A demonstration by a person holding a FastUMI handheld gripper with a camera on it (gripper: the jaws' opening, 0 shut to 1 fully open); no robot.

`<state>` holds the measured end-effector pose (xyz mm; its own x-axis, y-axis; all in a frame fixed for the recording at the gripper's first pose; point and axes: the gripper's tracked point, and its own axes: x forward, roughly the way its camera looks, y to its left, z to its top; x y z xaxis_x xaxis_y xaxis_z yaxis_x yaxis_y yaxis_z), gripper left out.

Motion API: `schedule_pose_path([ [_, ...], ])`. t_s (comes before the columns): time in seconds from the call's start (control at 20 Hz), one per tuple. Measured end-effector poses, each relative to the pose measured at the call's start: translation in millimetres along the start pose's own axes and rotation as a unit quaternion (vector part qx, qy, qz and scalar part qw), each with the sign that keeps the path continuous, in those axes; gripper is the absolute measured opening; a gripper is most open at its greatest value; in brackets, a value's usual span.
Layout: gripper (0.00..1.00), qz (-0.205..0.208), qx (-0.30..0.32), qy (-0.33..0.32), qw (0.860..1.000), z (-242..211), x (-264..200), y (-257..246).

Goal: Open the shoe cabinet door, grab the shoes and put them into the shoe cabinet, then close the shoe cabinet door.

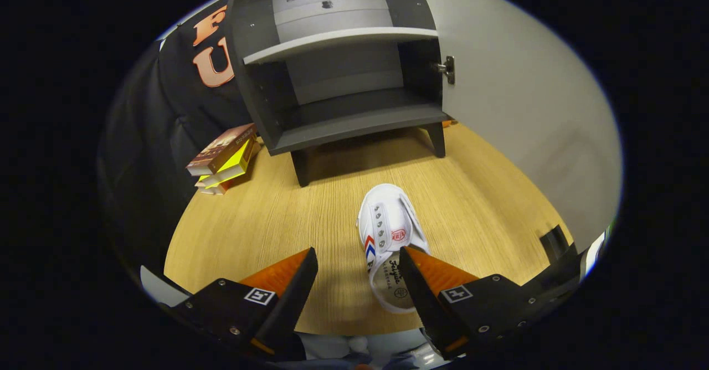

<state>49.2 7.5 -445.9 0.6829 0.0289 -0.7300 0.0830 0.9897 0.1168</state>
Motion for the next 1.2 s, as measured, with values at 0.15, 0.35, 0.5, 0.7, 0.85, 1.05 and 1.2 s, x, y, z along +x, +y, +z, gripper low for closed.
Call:
schedule_pose_path([
  [0.15,0.93,-0.004,0.008,0.020,1.000,-16.3,16.0,-5.0],
  [0.35,0.90,-0.010,0.016,0.043,0.999,-29.7,31.5,-8.8],
  [0.5,0.80,-0.016,0.013,0.057,0.998,-34.4,42.0,-7.6],
  [0.7,0.27,-0.016,0.033,0.067,0.997,-35.0,44.2,-12.1],
  [0.85,0.01,-0.011,0.040,0.072,0.997,-35.4,43.0,-10.5],
  [1.05,0.00,-0.003,0.029,0.060,0.998,-21.7,38.0,-6.2],
  [1.2,0.00,-0.001,0.005,0.033,0.999,2.0,26.1,-1.3],
])
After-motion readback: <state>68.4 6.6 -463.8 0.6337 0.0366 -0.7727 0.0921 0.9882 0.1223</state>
